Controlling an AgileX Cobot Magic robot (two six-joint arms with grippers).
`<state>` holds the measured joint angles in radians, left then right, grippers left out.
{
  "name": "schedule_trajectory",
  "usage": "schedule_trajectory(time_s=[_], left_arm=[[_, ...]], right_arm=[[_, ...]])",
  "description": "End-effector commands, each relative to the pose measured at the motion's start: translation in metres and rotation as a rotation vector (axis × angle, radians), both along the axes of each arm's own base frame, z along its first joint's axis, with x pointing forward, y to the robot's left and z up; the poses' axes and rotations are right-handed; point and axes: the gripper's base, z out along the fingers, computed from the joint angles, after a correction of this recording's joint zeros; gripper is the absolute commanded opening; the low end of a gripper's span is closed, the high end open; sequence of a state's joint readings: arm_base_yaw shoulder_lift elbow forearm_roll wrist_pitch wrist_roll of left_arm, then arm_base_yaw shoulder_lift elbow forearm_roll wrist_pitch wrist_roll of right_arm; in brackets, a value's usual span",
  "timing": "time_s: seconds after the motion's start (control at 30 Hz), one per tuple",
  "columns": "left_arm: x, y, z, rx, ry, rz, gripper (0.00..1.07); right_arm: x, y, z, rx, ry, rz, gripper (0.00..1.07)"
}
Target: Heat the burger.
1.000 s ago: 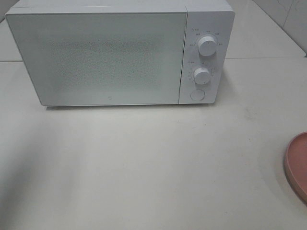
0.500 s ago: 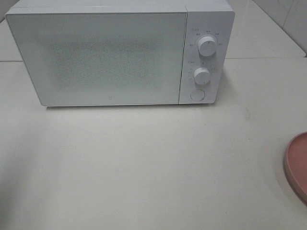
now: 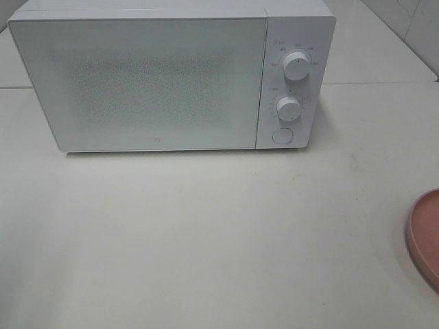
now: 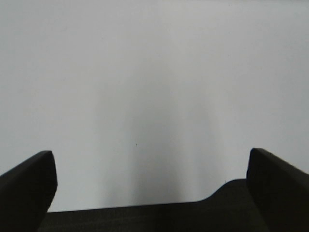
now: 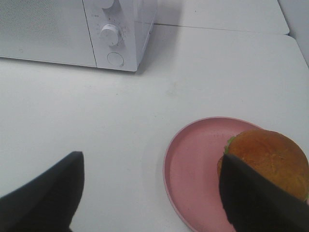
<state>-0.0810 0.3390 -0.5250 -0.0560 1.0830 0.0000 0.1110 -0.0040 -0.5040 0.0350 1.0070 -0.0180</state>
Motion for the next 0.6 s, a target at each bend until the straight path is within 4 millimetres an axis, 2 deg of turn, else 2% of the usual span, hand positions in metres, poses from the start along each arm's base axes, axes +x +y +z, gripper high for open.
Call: schedule_trajectory(time_s=[0.03, 0.33, 0.6], left_arm=[[-0.018, 0.001, 0.003, -0.013, -0.125, 0.002, 1.00], [-0.044, 0.003, 0.005, -0.030, -0.291, 0.000, 1.00], [-0.056, 0.003, 0.005, -0.025, -0.374, 0.060, 1.00]], right_arm=[[-0.003, 0.000, 0.000, 0.005, -0.034, -0.003, 0.76], [-0.003, 0.000, 0.000, 0.005, -0.034, -0.003, 0.76], [-0.003, 0.000, 0.000, 0.010, -0.033, -0.005, 0.76]])
